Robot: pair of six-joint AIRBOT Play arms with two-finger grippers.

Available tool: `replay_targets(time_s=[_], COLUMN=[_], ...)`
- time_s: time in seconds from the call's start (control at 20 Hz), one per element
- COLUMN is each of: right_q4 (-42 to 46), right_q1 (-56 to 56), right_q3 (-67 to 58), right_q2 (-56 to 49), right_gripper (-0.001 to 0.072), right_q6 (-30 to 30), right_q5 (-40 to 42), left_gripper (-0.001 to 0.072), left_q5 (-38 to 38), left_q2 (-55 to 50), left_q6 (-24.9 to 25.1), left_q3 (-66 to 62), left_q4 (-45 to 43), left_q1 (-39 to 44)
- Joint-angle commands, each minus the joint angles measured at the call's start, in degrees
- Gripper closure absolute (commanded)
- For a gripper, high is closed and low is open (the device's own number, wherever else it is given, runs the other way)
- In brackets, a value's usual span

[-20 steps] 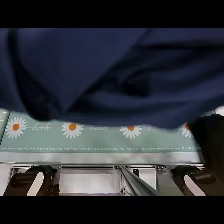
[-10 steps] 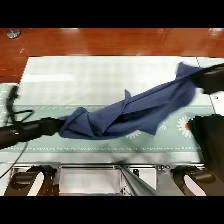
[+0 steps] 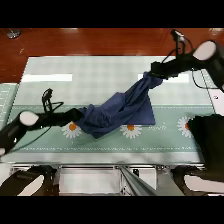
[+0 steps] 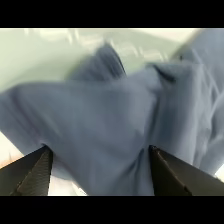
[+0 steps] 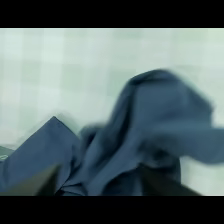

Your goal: Fold the shirts.

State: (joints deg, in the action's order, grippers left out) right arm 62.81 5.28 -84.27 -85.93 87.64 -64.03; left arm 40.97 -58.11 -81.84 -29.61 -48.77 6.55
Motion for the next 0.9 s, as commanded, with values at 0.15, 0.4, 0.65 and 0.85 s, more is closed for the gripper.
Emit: replay_targets(time_s=[0.15, 0.4, 0.65, 0.85], right_q4=[2.4, 3.08, -2.19, -9.53], right_q1=[-14.29, -29.62, -30.71, -30.36], right_q3=[-12.7, 8.39, 34.86, 42.95], right_q2=[-4.87, 4.55, 12.66, 14.01], right_gripper=[0.0094, 0.0096, 0.0096, 0.0096], right_q6=[-6.25, -7.39, -15.17, -16.41], right_q5=[-20.92, -19.61, -11.17, -8.66], left_gripper=[0.0004, 0.0006, 0.0006, 0.0006], left_q5=[20.48, 30.49, 26.47, 19.28], left_q2=[-5.31, -7.91, -14.51, -17.11], left_q6=[1.53, 10.21, 16.94, 23.04], left_q3=[-22.69, -15.89, -4.81, -4.0], left_q4=[-14.08, 3.15, 7.93, 17.77], left_q1=[-20.02, -29.77, -25.51, -20.87])
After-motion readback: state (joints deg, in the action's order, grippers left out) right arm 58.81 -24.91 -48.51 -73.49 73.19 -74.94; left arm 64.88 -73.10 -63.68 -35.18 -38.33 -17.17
